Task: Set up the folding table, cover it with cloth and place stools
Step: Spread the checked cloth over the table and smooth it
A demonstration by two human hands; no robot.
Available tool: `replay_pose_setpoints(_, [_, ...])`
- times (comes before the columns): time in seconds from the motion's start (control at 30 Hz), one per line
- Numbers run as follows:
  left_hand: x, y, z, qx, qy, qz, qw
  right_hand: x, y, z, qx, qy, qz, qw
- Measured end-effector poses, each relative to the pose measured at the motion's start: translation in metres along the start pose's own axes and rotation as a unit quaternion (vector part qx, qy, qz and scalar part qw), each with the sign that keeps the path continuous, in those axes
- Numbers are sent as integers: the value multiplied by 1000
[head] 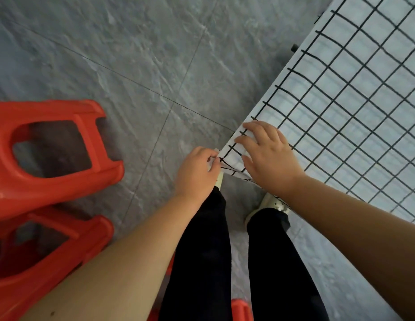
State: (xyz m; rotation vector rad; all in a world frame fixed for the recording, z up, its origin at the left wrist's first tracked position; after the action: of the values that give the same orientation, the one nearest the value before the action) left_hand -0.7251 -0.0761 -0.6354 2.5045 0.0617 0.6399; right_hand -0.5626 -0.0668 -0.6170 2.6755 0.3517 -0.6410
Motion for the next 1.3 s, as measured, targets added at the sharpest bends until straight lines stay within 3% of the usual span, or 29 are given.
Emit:
replay_pose_setpoints(0.23, [-14,-7,-3,-87,25,-4,996,6,-10,-8,11,9,-8,1000])
replay_pose_setpoints(0.37, [3,-18,-6,-175,190,-51,965,25,-34,-25,-87,69,-7,994])
replay_pose_setpoints(0.5, [22,-34,-1,-285,230,-62,929,33,-68,-37,-188,123,-30,974])
replay_pose_setpoints(0.63, [13,-43,8,-279,199,-58,938,35,-90,-36,-319,207,-27,924])
replay_pose_setpoints(0.73, [7,-40,7,-281,202,-51,937,35,-92,-35,-358,204,-20,911])
replay_pose_setpoints(0.93, [3,-34,4,-262,205,-36,942,34,-92,-38,-313,135,-26,940])
replay_pose_setpoints(1.3, [-14,-42,-8,-218,212,-69,950,20,-109,-31,-245,110,-86,960])
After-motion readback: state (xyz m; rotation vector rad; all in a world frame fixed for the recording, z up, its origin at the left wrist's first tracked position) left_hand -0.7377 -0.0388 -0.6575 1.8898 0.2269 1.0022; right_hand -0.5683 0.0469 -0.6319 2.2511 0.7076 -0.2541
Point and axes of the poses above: each hand's wrist, its own y-axis away from the middle knuckle, its own z-axis out of the palm, x = y × z, the point moved 3 cm from there along -y, towards the middle knuckle, and after that the axes turned 11 degrees about -y, right-handed, at the moved point
